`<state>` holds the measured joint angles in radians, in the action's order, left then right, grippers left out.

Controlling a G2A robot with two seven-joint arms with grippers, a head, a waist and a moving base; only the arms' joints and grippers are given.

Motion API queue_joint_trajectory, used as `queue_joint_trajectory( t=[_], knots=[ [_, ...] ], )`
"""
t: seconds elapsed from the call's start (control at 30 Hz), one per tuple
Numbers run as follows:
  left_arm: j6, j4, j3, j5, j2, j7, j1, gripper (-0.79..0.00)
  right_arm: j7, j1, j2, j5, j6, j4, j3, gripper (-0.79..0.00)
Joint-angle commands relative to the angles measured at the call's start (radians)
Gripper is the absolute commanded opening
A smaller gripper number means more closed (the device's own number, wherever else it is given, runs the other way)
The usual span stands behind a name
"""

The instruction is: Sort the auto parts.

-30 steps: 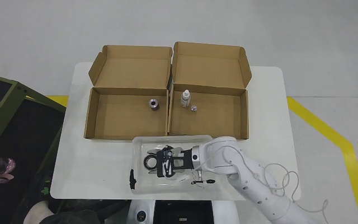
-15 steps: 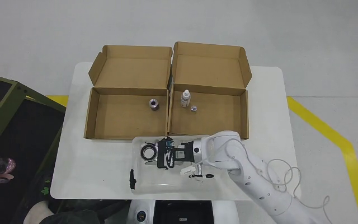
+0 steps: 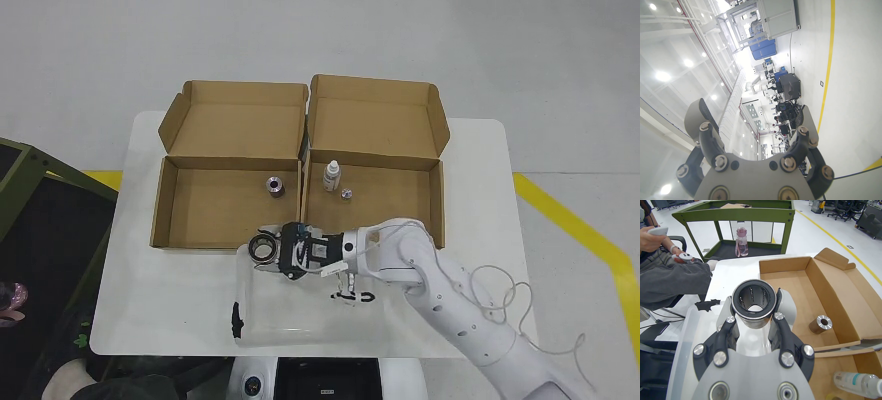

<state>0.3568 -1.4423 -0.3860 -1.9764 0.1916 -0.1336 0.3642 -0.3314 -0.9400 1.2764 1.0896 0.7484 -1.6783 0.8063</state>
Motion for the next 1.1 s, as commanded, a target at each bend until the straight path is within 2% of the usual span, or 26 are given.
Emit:
queue_joint_trajectory(
  t=[0.0,0.53,1.07],
  knots=[
    [0.000,0.000,0.000,0.000,0.000,0.000,0.000,0.000,0.009,0.020,0.004,0.016,-0.009,0.014,-0.004,-0.785],
    [0.000,0.000,0.000,0.000,0.000,0.000,0.000,0.000,0.023,0.194,0.072,0.056,-0.130,0.208,-0.108,-0.785],
    [0.000,0.000,0.000,0.000,0.000,0.000,0.000,0.000,-0.052,0.268,0.130,0.068,-0.211,0.352,-0.175,-0.785]
  ],
)
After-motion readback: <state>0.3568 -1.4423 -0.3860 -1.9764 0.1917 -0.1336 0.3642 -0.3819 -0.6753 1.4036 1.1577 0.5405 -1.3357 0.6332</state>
